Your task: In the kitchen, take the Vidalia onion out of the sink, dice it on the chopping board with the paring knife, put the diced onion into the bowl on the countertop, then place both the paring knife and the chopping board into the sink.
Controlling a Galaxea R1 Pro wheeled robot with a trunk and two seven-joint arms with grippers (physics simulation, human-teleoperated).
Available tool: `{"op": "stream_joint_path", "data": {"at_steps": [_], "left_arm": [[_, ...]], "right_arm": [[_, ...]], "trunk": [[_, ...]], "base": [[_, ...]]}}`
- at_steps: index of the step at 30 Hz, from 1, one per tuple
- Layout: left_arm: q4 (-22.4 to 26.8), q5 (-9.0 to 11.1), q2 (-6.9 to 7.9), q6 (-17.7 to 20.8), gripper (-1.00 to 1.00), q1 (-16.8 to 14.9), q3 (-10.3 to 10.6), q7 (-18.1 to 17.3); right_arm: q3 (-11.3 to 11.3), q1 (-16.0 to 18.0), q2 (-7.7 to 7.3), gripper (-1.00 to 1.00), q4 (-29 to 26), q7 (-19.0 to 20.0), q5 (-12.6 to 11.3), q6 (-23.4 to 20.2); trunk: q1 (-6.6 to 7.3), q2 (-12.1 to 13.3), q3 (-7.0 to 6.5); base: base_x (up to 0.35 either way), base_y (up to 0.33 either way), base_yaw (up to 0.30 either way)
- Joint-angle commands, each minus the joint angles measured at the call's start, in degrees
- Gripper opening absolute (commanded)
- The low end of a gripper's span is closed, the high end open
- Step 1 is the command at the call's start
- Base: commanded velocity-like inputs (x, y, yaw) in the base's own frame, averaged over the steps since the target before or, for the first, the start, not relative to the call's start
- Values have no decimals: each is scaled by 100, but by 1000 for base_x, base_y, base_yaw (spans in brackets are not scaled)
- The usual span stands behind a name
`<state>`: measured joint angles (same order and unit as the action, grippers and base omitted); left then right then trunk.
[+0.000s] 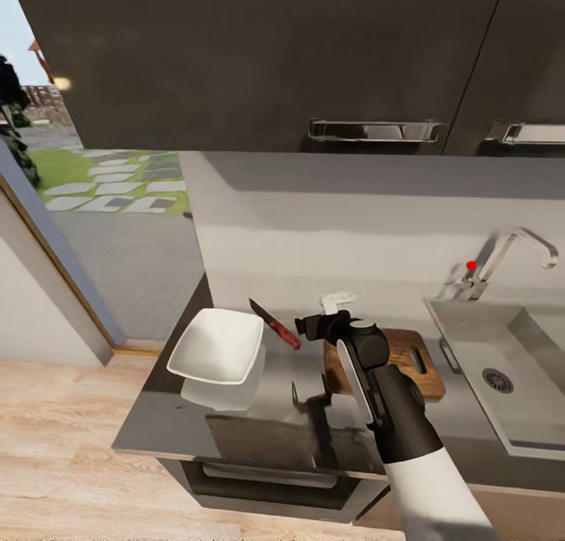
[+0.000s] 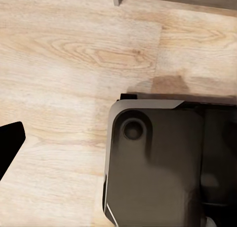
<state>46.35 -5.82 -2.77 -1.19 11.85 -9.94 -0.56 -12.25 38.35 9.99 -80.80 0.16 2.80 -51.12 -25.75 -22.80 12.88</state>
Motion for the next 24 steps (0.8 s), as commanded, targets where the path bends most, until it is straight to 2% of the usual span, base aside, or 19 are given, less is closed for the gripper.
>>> {"op": "stream_joint_path", "data": {"at_steps": [1, 9, 24], "left_arm": [[7, -60, -8, -13, 100, 1, -19, -6], [-28, -60, -13, -13, 100, 1, -19, -6], [-40, -68, -13, -13, 100, 1, -17, -6]], "right_arm": [[-6, 6, 1, 100, 14, 7, 22, -28], [1, 6, 1, 100, 147, 224, 26, -21], [3, 6, 1, 100, 169, 248, 33, -21]], "trunk": [[-3, -11, 19], [-3, -11, 93], [-3, -11, 230]], "base": [[38, 0, 0], [139, 96, 0], [9, 7, 0]]}}
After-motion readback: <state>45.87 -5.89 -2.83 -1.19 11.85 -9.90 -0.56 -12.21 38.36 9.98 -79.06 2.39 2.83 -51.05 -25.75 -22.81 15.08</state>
